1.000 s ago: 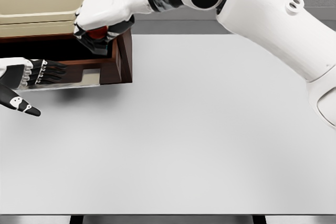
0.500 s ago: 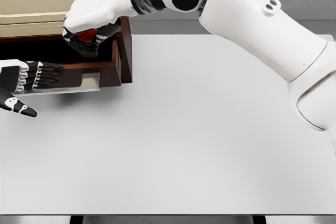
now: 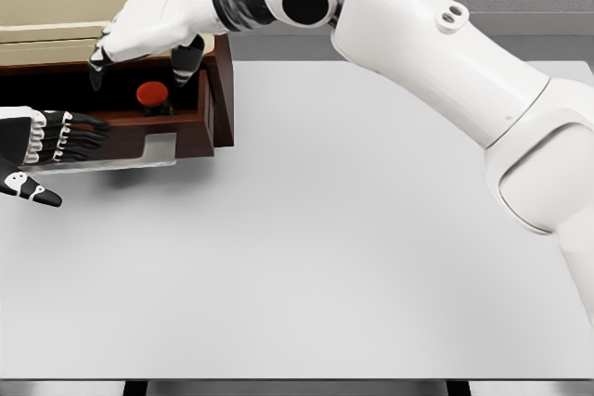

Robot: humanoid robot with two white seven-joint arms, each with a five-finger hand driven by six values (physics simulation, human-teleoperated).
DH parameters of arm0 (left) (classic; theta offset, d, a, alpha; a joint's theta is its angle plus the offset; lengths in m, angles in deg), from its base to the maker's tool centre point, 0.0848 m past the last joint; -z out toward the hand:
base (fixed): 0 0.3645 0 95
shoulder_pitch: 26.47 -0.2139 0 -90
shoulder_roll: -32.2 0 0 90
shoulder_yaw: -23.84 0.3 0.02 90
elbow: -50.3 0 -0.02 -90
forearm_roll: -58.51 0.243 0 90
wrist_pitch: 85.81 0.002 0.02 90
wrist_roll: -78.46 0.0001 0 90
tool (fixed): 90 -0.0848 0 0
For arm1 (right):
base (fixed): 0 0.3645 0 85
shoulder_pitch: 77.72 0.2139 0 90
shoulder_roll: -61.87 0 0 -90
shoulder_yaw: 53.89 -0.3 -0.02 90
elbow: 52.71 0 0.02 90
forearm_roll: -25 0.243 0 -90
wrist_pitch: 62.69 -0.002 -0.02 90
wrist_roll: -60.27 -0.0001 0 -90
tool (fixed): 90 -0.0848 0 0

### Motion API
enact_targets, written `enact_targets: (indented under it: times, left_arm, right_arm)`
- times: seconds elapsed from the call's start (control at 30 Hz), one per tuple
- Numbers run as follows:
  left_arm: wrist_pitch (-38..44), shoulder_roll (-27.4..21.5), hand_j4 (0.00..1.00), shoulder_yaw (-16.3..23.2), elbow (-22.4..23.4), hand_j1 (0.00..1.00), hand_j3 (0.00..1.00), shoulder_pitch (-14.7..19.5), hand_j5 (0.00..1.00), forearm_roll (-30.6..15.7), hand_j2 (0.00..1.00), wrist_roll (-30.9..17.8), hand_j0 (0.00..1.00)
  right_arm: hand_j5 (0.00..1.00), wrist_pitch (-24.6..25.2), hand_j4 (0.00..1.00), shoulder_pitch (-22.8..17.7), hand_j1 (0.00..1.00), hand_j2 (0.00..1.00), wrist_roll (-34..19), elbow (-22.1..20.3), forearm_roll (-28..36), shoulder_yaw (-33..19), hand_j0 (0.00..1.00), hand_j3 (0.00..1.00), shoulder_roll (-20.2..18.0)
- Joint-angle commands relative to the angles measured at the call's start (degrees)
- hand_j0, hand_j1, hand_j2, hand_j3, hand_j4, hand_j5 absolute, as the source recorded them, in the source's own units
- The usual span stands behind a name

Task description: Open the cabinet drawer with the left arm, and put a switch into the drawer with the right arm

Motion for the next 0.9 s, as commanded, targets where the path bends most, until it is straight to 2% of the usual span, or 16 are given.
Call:
enact_targets:
  times: [0.0, 0.1, 0.13, 0.2, 0.3, 0.37, 0.4, 0.43, 0.53, 0.57, 0.6, 0.67, 0.7, 0.73, 0.87]
  left_arm:
    - [-0.03, -0.07, 1.0, 0.41, 0.09, 1.0, 1.0, 0.0, 1.0, 1.64, 1.0, 0.12, 1.0]
    - [-0.03, 0.02, 1.0, 0.32, 0.09, 1.0, 1.0, 0.09, 1.0, 1.72, 1.0, 0.12, 1.0]
    - [-0.12, 0.2, 1.0, -0.12, 0.09, 1.0, 1.0, 0.09, 1.0, 1.72, 1.0, 0.12, 1.0]
    - [-0.38, 0.46, 1.0, -0.39, 0.09, 1.0, 1.0, 0.26, 1.0, 1.64, 1.0, 0.12, 1.0]
    - [-0.55, 0.64, 1.0, -1.35, 0.0, 1.0, 1.0, 0.35, 1.0, 0.58, 1.0, 0.12, 1.0]
    - [-0.64, 0.64, 1.0, -1.44, 0.09, 1.0, 1.0, 0.35, 1.0, -0.47, 1.0, 0.12, 1.0]
    - [-0.64, 0.55, 1.0, -1.44, 0.0, 1.0, 1.0, 0.35, 1.0, -1.26, 1.0, 0.12, 1.0]
    - [-0.64, 0.55, 1.0, -1.44, 0.0, 1.0, 1.0, 0.35, 1.0, -1.44, 1.0, 0.12, 1.0]
    - [-0.64, 0.64, 1.0, -1.44, 0.0, 1.0, 1.0, 0.44, 1.0, -2.84, 1.0, 0.12, 1.0]
    - [-0.56, 0.55, 1.0, -1.44, 0.0, 1.0, 1.0, 0.53, 1.0, -3.2, 1.0, 0.12, 1.0]
    - [-0.64, 0.64, 1.0, -1.7, 0.0, 1.0, 1.0, 0.79, 1.0, -3.72, 1.0, 0.12, 1.0]
    - [-0.64, 0.64, 1.0, -1.88, 0.0, 1.0, 1.0, 0.97, 1.0, -4.6, 1.0, 0.12, 1.0]
    - [-0.55, 0.55, 1.0, -2.32, 0.0, 1.0, 1.0, 0.97, 1.0, -5.13, 1.0, 0.12, 1.0]
    - [-0.55, 0.55, 1.0, -2.58, 0.0, 1.0, 1.0, 0.97, 1.0, -5.66, 1.0, 0.12, 1.0]
    - [-0.55, 0.37, 1.0, -2.58, 0.0, 1.0, 1.0, 3.78, 1.0, -7.15, 1.0, 0.12, 1.0]
  right_arm:
    - [1.0, -2.82, 1.0, 0.0, 1.0, 1.0, 0.03, -2.21, 0.46, -0.24, 1.0, 1.0, -0.85]
    - [1.0, -2.82, 1.0, -1.41, 1.0, 1.0, 0.03, -12.05, 1.87, -0.86, 1.0, 1.0, -10.95]
    - [1.0, -2.82, 1.0, -2.2, 1.0, 1.0, 0.03, -14.6, 4.41, -0.95, 1.0, 1.0, -14.74]
    - [1.0, -2.82, 1.0, -3.95, 1.0, 1.0, 0.03, -15.3, 7.67, -2.0, 1.0, 1.0, -20.71]
    - [1.0, -2.82, 1.0, -7.73, 1.0, 1.0, 0.03, -21.63, 7.76, -2.79, 1.0, 1.0, -31.17]
    - [1.0, -2.82, 1.0, -10.02, 1.0, 1.0, 0.03, -21.55, 7.76, -2.79, 1.0, 1.0, -36.18]
    - [1.0, -2.82, 1.0, -12.04, 1.0, 1.0, 0.03, -21.46, 7.76, -4.72, 1.0, 1.0, -38.29]
    - [1.0, -2.82, 1.0, -14.41, 1.0, 1.0, 0.03, -21.28, 7.76, -7.1, 1.0, 1.0, -38.91]
    - [1.0, -2.82, 1.0, -21.09, 1.0, 1.0, 0.48, -19.53, 7.67, -8.86, 1.0, 1.0, -42.43]
    - [1.0, -2.82, 1.0, -23.11, 1.0, 1.0, 1.8, -15.14, 7.67, -8.86, 1.0, 1.0, -42.78]
    - [1.0, -2.82, 1.0, -24.96, 1.0, 1.0, 2.16, -12.58, 7.67, -8.77, 1.0, 1.0, -42.78]
    - [1.0, -2.82, 1.0, -25.58, 1.0, 1.0, 2.16, -12.14, 7.67, -9.38, 1.0, 1.0, -44.18]
    - [1.0, -2.82, 1.0, -25.66, 1.0, 1.0, 2.16, -12.14, 7.67, -11.66, 1.0, 1.0, -45.15]
    - [1.0, -2.82, 1.0, -27.59, 1.0, 1.0, 2.07, -9.34, 7.67, -15.27, 1.0, 1.0, -45.15]
    - [1.0, -2.82, 1.0, -28.12, 1.0, 1.0, 1.72, -7.66, 7.5, -15.54, 1.0, 1.0, -41.46]
